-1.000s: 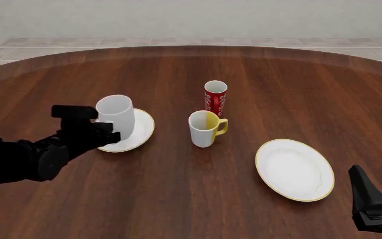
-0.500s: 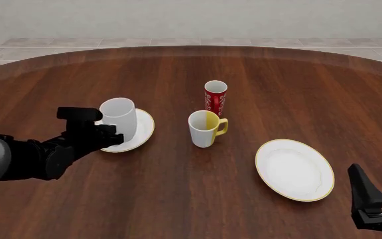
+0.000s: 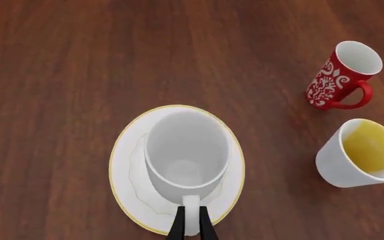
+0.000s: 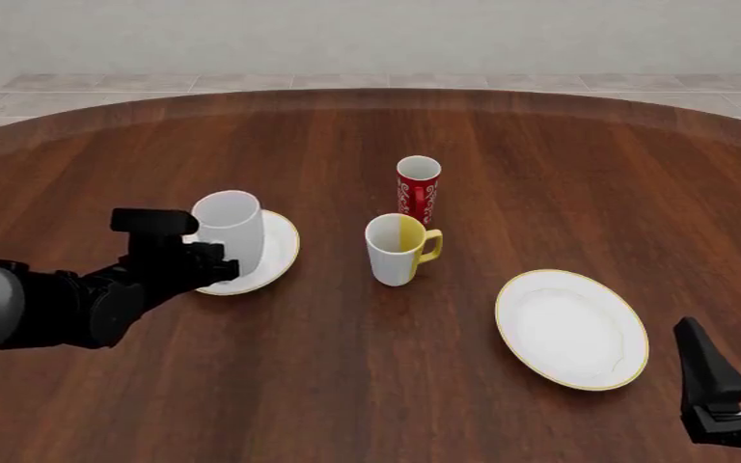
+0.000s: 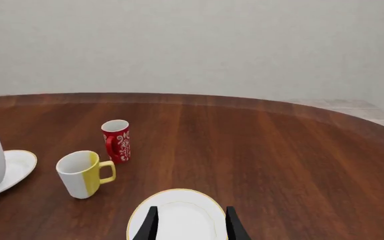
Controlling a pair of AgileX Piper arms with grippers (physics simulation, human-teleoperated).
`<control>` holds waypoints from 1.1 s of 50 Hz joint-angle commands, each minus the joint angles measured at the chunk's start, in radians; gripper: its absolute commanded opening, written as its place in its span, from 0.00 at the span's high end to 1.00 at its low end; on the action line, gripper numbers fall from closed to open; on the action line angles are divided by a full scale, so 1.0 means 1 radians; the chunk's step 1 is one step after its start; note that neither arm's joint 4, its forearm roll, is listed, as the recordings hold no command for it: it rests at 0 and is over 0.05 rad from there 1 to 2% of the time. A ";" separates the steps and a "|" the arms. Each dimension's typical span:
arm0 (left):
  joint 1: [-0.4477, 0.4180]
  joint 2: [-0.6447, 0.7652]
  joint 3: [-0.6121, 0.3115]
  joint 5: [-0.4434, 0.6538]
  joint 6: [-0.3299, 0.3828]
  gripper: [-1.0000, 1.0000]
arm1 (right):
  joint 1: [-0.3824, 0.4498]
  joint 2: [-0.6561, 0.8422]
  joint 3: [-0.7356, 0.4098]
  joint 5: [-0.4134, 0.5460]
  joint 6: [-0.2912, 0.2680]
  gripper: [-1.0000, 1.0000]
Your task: Put the white mug on the left plate.
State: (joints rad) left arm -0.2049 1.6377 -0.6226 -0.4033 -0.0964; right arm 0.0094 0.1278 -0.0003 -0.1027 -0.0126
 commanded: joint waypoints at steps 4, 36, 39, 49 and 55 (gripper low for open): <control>0.005 -0.008 0.001 0.001 0.016 0.00 | 0.000 -0.010 0.000 0.009 0.001 0.00; 0.002 -0.074 0.015 0.029 0.017 0.00 | 0.003 -0.005 0.000 0.004 -0.005 0.00; -0.004 -0.093 0.023 0.035 0.019 0.00 | 0.003 -0.008 0.000 0.007 -0.006 0.00; -0.025 -0.155 0.044 0.062 0.016 0.00 | 0.004 -0.018 0.000 0.017 -0.007 0.00; -0.032 -0.184 0.052 0.076 0.016 0.00 | 0.004 -0.018 0.000 0.016 -0.006 0.00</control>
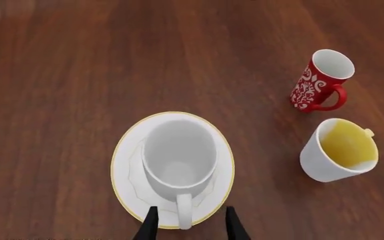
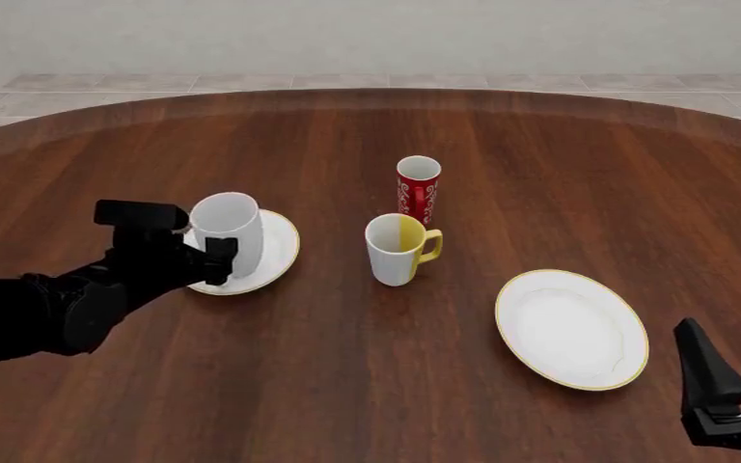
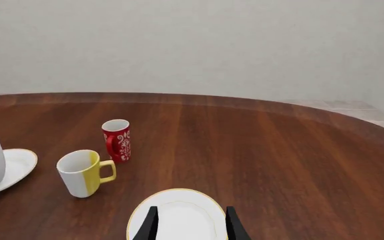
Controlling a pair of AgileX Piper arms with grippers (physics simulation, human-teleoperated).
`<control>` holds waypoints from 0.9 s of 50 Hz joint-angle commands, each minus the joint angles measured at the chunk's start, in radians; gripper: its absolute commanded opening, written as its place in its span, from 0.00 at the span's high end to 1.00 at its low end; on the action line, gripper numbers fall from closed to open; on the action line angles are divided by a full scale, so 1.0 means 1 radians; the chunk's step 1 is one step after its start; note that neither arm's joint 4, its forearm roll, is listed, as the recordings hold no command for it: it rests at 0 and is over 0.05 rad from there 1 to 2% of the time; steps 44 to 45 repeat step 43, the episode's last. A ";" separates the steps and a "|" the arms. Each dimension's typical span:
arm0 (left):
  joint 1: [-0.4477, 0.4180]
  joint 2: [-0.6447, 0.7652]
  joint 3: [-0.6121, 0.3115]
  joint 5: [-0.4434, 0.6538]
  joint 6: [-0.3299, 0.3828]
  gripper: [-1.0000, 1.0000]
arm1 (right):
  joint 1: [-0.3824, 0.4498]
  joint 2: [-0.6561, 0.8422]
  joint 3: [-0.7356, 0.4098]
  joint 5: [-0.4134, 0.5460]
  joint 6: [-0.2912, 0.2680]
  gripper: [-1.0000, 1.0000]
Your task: Put the white mug on the left plate.
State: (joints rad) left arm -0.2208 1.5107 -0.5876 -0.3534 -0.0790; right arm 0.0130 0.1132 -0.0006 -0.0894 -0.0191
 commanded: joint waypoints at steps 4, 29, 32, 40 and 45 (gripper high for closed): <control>-0.022 -0.079 0.023 0.035 0.000 0.00 | 0.000 -0.002 0.000 0.002 0.001 0.00; -0.049 -0.298 0.052 0.165 0.018 0.00 | -0.002 -0.002 0.000 0.001 0.005 0.00; -0.055 -0.318 0.057 0.174 0.020 0.00 | -0.001 -0.006 0.000 0.004 0.006 0.00; -0.058 -0.377 0.063 0.213 0.027 0.00 | -0.001 -0.007 0.000 0.005 0.006 0.00; -0.067 -0.413 0.061 0.240 0.030 0.00 | -0.001 -0.007 0.000 0.005 0.006 0.00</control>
